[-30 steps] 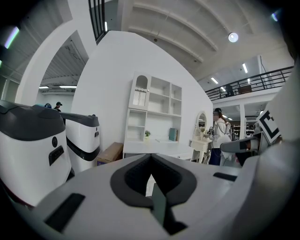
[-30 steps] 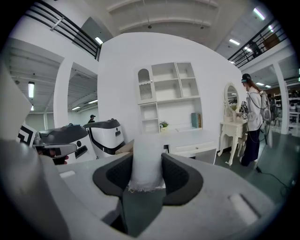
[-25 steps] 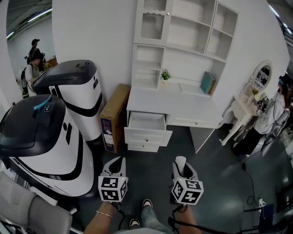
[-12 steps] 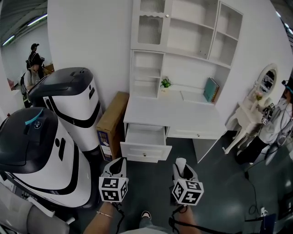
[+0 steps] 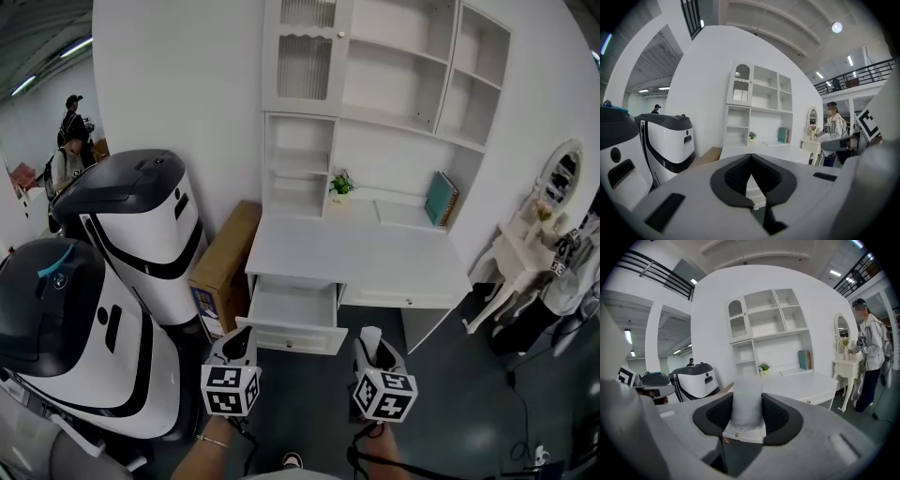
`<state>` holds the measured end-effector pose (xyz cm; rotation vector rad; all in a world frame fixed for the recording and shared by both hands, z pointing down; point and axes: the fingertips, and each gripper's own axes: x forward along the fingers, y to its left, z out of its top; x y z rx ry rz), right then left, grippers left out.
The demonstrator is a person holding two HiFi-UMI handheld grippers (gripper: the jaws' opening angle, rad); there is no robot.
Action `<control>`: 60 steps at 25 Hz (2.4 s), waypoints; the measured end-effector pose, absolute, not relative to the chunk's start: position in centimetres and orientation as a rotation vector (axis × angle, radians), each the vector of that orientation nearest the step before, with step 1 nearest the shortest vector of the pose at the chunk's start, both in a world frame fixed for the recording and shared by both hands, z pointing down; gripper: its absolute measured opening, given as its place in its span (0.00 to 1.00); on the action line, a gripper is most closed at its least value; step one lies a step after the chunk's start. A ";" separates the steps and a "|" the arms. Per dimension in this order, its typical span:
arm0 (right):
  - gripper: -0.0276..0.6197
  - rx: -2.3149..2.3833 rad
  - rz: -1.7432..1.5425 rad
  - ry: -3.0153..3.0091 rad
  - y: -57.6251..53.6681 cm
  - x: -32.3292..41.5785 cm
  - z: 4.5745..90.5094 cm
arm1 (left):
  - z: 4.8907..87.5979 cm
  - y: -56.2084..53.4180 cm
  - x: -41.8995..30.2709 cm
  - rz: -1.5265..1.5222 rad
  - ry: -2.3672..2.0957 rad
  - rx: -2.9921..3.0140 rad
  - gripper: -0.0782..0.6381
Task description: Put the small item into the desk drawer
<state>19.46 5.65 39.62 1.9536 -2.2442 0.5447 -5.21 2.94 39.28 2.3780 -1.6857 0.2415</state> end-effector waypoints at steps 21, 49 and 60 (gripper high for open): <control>0.32 1.928 0.624 -2.266 -4.0 21.5 42.5 | 41.4 -7.6 -3.8 0.261 -1.715 2.324 0.11; 0.32 1.988 0.543 -2.147 -26.2 19.5 40.3 | 41.1 -31.6 -5.0 0.212 -1.586 2.384 0.11; 0.32 1.933 0.577 -2.176 -28.6 20.3 41.0 | 42.4 -32.6 -3.4 0.256 -1.592 2.337 0.11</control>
